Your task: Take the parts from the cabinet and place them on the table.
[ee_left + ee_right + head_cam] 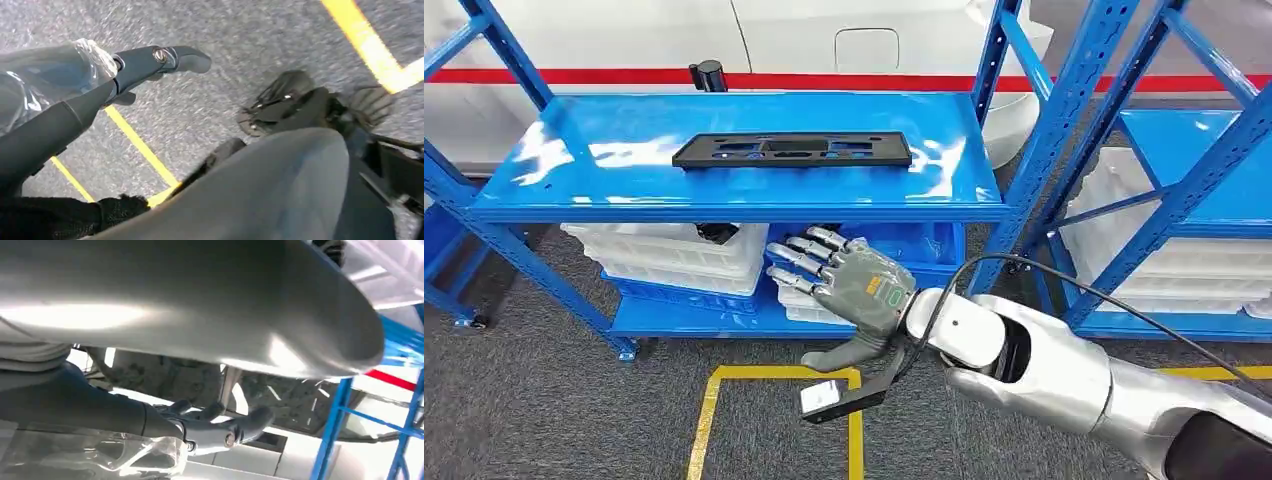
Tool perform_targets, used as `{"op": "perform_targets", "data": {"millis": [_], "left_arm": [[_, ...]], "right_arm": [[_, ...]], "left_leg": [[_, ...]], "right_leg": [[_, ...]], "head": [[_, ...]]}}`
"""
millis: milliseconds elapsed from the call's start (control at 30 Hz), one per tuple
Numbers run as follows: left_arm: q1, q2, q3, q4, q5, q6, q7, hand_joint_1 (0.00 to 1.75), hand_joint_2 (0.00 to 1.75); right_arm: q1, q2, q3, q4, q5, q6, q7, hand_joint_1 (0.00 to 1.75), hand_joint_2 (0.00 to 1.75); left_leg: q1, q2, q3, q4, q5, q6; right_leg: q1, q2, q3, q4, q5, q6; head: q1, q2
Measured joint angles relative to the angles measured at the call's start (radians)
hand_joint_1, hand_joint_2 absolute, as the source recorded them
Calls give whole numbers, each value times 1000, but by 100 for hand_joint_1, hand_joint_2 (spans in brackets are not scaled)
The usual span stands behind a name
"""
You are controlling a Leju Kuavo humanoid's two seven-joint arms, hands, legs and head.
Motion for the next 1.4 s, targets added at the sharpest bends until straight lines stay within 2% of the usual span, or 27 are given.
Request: {"op": "perform_targets", "data": {"millis": [33,67,133,167,200,233,267,300,333,367,467,500,567,633,667,867,933,1000,1033,1067,1133,1167,1233,1267,1300,1333,1400], "left_arm": [[0,0,-1,0,0,0,0,0,0],[-1,0,-1,0,0,0,0,0,0],[-5,1,-1,0,0,1,0,0,0],[-7,2,-1,0,0,1,0,0,0],[-9,3,-1,0,0,1,0,0,0],[-9,4,-1,0,0,1,0,0,0],[-9,4,-1,0,0,1,0,0,0],[-7,3,-1,0,0,0,0,0,0],[-7,3,-1,0,0,0,1,0,0],[-8,3,-1,0,0,0,3,0,0],[-8,3,-3,0,-3,0,5,0,0],[-7,3,-3,0,-3,0,5,0,0],[-5,3,-5,0,-4,0,5,0,0],[-4,3,-5,0,-4,0,5,0,0],[-3,3,-6,0,-4,0,5,0,0],[-3,3,-6,0,-4,0,5,0,0],[-1,3,-6,0,-4,0,5,0,0],[1,3,-6,0,-4,0,5,0,0],[6,0,-7,0,-4,0,6,0,0],[2,-7,-9,2,-5,1,4,0,0],[-4,-5,-10,2,-8,1,-3,0,0],[-5,-4,-11,2,-8,0,-8,0,0],[-7,-3,-11,2,-11,1,-10,0,0],[-9,-2,-11,2,-11,1,-10,0,0],[-11,-2,-12,2,-11,1,-9,0,0],[-11,0,-12,2,-11,2,-9,0,0],[-11,1,-12,2,-11,2,-9,0,0]], "right_arm": [[0,0,0,0,0,0,0,0,0],[0,0,0,-1,0,0,0,0,0],[3,0,1,-3,0,0,0,0,0],[5,0,1,-3,0,0,0,0,0],[6,0,1,-4,0,0,0,0,0],[6,0,2,-5,0,0,0,0,0],[6,0,2,-5,0,0,0,0,0],[7,-1,2,-5,0,0,0,0,0],[9,0,4,-5,0,0,0,0,0],[8,0,5,-7,0,-1,0,0,0],[9,-1,2,-10,0,-3,1,0,0],[10,-1,2,-12,0,-4,1,0,0],[11,-1,0,-15,0,-6,1,0,0],[16,-3,0,-14,0,-6,1,0,0],[18,-3,0,-15,0,-6,1,0,0],[18,-3,0,-14,0,-6,1,0,0],[19,-3,0,-15,0,-6,1,0,0],[20,-3,0,-15,0,-6,1,0,0],[20,-5,-1,-14,0,-6,1,0,0],[20,-6,-5,-18,0,-7,1,0,0],[18,-5,-5,-23,0,-8,1,0,0],[18,-5,-5,-23,0,-8,1,0,0],[21,-5,-4,-23,0,-8,1,0,0],[23,-5,-4,-23,0,-8,1,0,0],[25,-5,-3,-23,0,-8,1,0,0],[26,-5,-3,-23,0,-8,1,0,0],[26,-5,-3,-23,0,-9,1,0,0]], "left_leg": [[3,1,-42,72,-8,-5],[8,1,-99,152,-28,-12],[14,2,-202,265,-104,-28],[18,2,-225,264,-115,-32],[22,3,-228,224,-99,-37],[26,4,-215,156,-56,-41],[30,7,-195,74,10,-46],[37,14,-180,-9,104,-52],[30,29,-186,-32,142,-42],[26,27,-177,-31,128,-23],[27,17,-159,-35,125,3],[27,16,-145,-38,120,11],[23,16,-124,-39,101,24],[15,13,-102,-40,78,31],[12,10,-92,-40,70,33],[12,10,-90,-40,68,33],[8,8,-78,-40,59,35],[0,6,-54,-40,41,38],[-4,5,-31,-43,12,42],[-8,-4,12,-27,1,20],[-8,2,-47,87,18,4],[-3,2,-96,156,9,-2],[5,3,-187,256,-84,-14],[8,3,-214,270,-116,-19],[11,4,-224,250,-113,-23],[12,4,-216,199,-78,-25],[13,4,-166,20,69,-28]], "right_leg": [[-1,-1,8,0,-6,-8],[-2,-1,15,0,-14,-8],[-6,0,30,0,-33,-3],[-9,1,40,0,-42,0],[-13,2,52,1,-53,5],[-18,3,68,1,-64,11],[-23,3,85,1,-76,18],[-22,2,93,-1,-89,28],[-19,5,107,4,-99,35],[-18,6,106,-7,-107,44],[-21,4,120,5,-99,61],[-24,0,100,47,-93,62],[-20,-1,-1,206,-103,61],[-14,-1,-104,319,-183,59],[-12,-1,-126,329,-206,55],[-12,-1,-129,329,-208,55],[-9,-1,-142,315,-215,50],[0,-1,-139,246,-188,36],[19,-1,-103,69,-17,-6],[36,12,-66,11,50,-12],[24,8,-33,1,38,-20],[21,8,-29,1,30,-23],[19,9,-20,1,15,-22],[17,10,-14,1,8,-21],[16,11,-5,1,1,-19],[15,12,6,1,-7,-17],[12,12,31,1,-24,-10]], "head": [[-7,0],[-5,0],[-6,0],[-5,0],[-6,0],[-6,0],[-6,0],[-7,0],[-10,0],[-7,0],[-6,0],[-4,0],[-4,0],[-3,0],[-3,0],[-3,0],[-3,0],[-3,0],[-3,0],[-7,0],[-7,0],[-10,0],[-10,0],[-11,0],[-10,0],[-11,0],[-11,0]]}}
